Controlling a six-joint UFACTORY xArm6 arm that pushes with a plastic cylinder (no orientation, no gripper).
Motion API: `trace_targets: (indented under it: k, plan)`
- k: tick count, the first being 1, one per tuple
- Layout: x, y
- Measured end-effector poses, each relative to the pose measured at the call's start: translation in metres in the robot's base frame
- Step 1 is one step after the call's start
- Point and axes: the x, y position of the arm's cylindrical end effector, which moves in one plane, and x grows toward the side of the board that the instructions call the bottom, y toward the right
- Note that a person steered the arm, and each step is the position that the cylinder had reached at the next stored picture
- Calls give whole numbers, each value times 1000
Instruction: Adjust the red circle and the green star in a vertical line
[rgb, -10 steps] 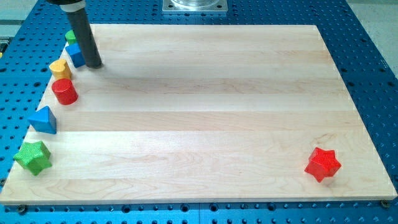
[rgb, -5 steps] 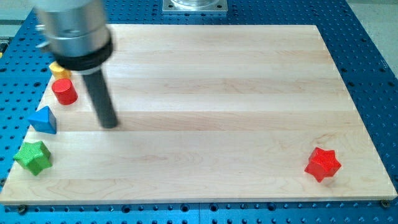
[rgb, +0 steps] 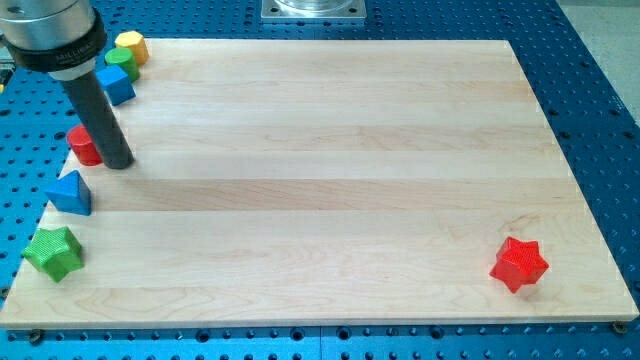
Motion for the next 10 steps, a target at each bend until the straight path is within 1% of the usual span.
trace_targets:
  k: [1, 2, 3, 4, 5, 6, 10]
  plan:
    - [47, 33]
    - [82, 12]
    - [128, 8]
    - [184, 14]
    - [181, -12]
    - [168, -17]
    - [126, -19]
